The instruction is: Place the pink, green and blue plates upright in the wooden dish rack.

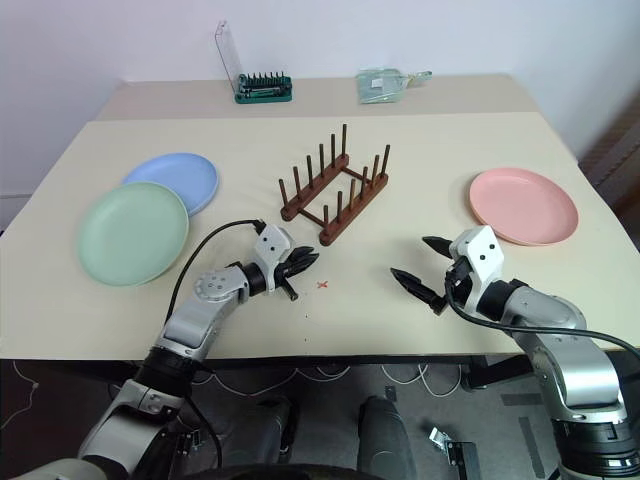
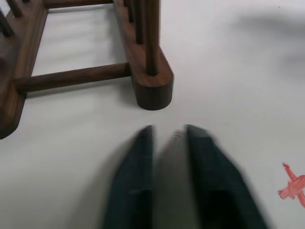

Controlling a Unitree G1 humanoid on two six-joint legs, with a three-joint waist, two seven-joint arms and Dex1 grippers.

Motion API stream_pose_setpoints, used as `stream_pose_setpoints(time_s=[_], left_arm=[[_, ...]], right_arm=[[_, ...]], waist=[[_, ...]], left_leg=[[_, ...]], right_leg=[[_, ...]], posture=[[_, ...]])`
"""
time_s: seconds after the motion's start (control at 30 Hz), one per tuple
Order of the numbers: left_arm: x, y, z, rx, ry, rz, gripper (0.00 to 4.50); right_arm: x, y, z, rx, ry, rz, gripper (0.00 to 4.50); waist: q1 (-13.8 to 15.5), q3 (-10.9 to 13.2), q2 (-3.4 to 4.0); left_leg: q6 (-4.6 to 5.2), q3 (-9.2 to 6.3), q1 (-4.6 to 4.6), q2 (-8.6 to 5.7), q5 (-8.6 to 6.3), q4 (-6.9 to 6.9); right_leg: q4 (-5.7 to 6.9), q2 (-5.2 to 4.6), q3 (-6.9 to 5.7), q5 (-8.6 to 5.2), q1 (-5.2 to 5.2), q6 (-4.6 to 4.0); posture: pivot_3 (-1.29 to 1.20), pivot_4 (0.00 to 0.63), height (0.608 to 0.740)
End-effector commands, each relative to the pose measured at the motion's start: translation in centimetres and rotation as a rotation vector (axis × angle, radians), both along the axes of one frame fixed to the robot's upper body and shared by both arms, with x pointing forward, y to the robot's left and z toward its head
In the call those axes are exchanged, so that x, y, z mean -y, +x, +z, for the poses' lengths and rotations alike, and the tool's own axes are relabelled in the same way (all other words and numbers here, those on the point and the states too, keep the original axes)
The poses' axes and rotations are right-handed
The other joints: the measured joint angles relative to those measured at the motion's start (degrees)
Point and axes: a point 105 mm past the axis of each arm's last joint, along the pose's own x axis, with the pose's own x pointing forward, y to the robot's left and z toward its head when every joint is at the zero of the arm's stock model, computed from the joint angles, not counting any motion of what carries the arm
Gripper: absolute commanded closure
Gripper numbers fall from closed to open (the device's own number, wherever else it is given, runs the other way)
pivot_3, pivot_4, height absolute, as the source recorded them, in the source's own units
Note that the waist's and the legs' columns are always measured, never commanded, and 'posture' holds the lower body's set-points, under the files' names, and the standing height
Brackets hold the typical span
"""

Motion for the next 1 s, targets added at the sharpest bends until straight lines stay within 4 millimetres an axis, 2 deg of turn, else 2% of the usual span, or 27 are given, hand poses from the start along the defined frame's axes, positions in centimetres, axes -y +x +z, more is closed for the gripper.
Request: stream_pose_setpoints(time_s=[0.03, 0.13, 0.3, 0.5, 0.6, 0.7, 0.87, 0.9, 1.0], left_arm=[[0.7, 0.4, 0.1, 0.025, 0.034, 0.021, 1.66], [1.5, 0.9, 0.0, 0.014, 0.027, 0.076, 0.19], [1.8, 1.7, -0.6, -0.006, 0.044, 0.143, 0.19], [4.4, 1.6, -0.4, -0.034, 0.007, 0.051, 0.19], [4.9, 1.7, -0.4, -0.058, -0.024, 0.043, 0.19], [4.8, 1.8, -0.4, -0.057, -0.038, 0.05, 1.07], [4.6, 1.8, -0.2, -0.026, -0.025, 0.034, 3.6], [4.7, 1.6, 0.1, 0.0, -0.018, 0.005, 3.76], [4.7, 0.7, 1.3, 0.084, -0.015, -0.113, 3.76]], right_arm=[[-0.5, 0.2, 0.9, 0.047, 0.003, 0.019, 0.0], [-0.5, 0.3, 0.9, 0.048, 0.0, 0.02, 0.0], [-0.3, 0.2, 0.9, 0.052, -0.01, 0.014, 0.0], [-0.2, 0.2, 0.9, 0.054, -0.017, 0.011, 0.0], [-0.2, 0.2, 0.9, 0.056, -0.02, 0.01, 0.0], [-0.2, 0.1, 0.9, 0.057, -0.024, 0.006, 0.0], [-0.2, 0.0, 0.9, 0.057, -0.028, 0.002, 0.0], [-0.1, 0.0, 0.9, 0.058, -0.028, 0.001, 0.0], [-0.1, 0.0, 0.9, 0.058, -0.032, 0.0, 0.0]], waist=[[0.03, 0.0, 0.0], [0.13, 0.01, -0.01], [0.16, 0.0, -0.02], [0.21, 0.0, -0.02], [0.22, 0.0, -0.02], [0.13, 0.0, -0.02], [0.2, 0.0, -0.02], [0.14, 0.0, -0.02], [0.1, 0.0, -0.02]], left_leg=[[0.0, 0.0, 0.0, 0.0, 0.0, 0.0], [0.0, 0.0, -0.01, -0.01, 0.0, 0.01], [0.0, -0.02, -0.02, -0.02, 0.0, 0.03], [0.0, -0.01, 0.0, -0.02, 0.0, 0.03], [0.0, -0.01, -0.01, -0.04, 0.0, 0.04], [0.0, -0.02, -0.01, -0.04, 0.0, 0.03], [0.0, -0.02, 0.0, -0.04, 0.0, 0.03], [0.0, -0.03, -0.01, -0.04, 0.0, 0.03], [0.0, -0.02, -0.01, -0.04, 0.0, 0.03]], right_leg=[[0.0, 0.0, 0.0, 0.0, 0.0, 0.0], [0.0, 0.0, 0.0, 0.0, 0.01, 0.01], [-0.01, -0.01, 0.0, -0.02, 0.04, 0.04], [-0.01, -0.01, 0.0, -0.02, 0.04, 0.04], [-0.02, -0.01, -0.01, -0.03, 0.07, 0.07], [-0.02, -0.02, -0.01, -0.04, 0.07, 0.07], [-0.02, -0.02, -0.01, -0.04, 0.06, 0.07], [-0.01, -0.02, -0.02, -0.04, 0.06, 0.07], [-0.01, -0.02, -0.01, -0.04, 0.04, 0.07]], posture=[[0.0, 0.15, 0.74], [0.0, 0.15, 0.74], [0.0, 0.15, 0.74], [0.0, 0.15, 0.74], [0.0, 0.15, 0.74], [0.0, 0.15, 0.74], [0.0, 0.15, 0.74], [0.0, 0.15, 0.74], [0.0, 0.15, 0.74]])
